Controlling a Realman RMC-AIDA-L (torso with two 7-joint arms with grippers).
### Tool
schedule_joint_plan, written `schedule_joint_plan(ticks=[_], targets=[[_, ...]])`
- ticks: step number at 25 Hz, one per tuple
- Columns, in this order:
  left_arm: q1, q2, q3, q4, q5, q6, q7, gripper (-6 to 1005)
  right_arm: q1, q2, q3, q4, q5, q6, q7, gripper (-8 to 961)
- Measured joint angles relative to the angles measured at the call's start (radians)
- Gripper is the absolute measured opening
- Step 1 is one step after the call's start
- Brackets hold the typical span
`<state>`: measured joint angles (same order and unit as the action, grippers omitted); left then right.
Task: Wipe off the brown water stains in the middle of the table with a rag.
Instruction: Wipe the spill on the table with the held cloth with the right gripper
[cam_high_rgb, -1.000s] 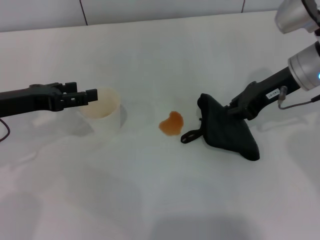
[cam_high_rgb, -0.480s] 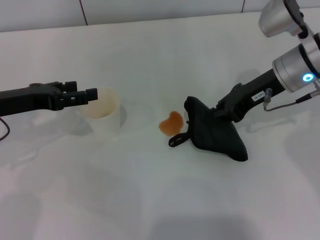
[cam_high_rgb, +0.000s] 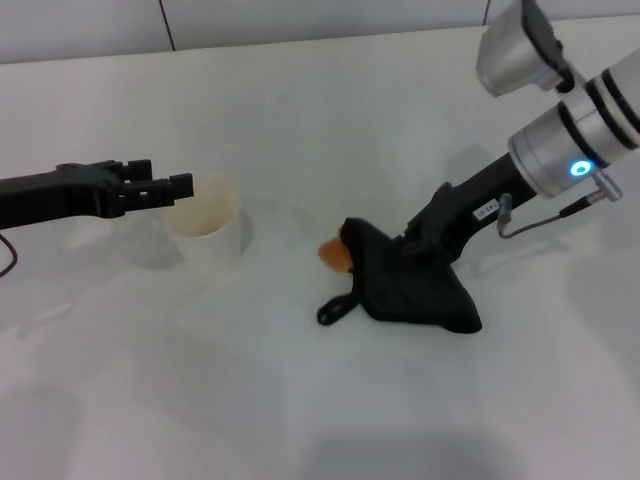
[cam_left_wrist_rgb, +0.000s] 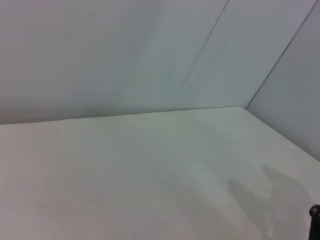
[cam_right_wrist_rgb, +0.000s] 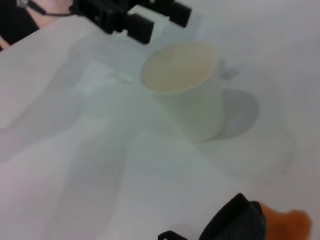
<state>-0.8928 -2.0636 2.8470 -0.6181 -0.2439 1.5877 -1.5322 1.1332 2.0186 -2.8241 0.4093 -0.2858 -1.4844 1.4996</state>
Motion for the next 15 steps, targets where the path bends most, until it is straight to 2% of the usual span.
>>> schedule_joint_plan(ticks=[5, 15], targets=[[0.000, 0.007, 0.000, 0.000, 0.000, 0.000, 0.001, 877, 0.014, 0.001, 0.001, -0.059, -0.051, 0.034, -0.001, 121], [0.000, 0.008, 0.000, 0.000, 0.000, 0.000, 0.000, 877, 0.040, 0.001, 0.002, -0.113, -0.046, 0.055, -0.005, 121]])
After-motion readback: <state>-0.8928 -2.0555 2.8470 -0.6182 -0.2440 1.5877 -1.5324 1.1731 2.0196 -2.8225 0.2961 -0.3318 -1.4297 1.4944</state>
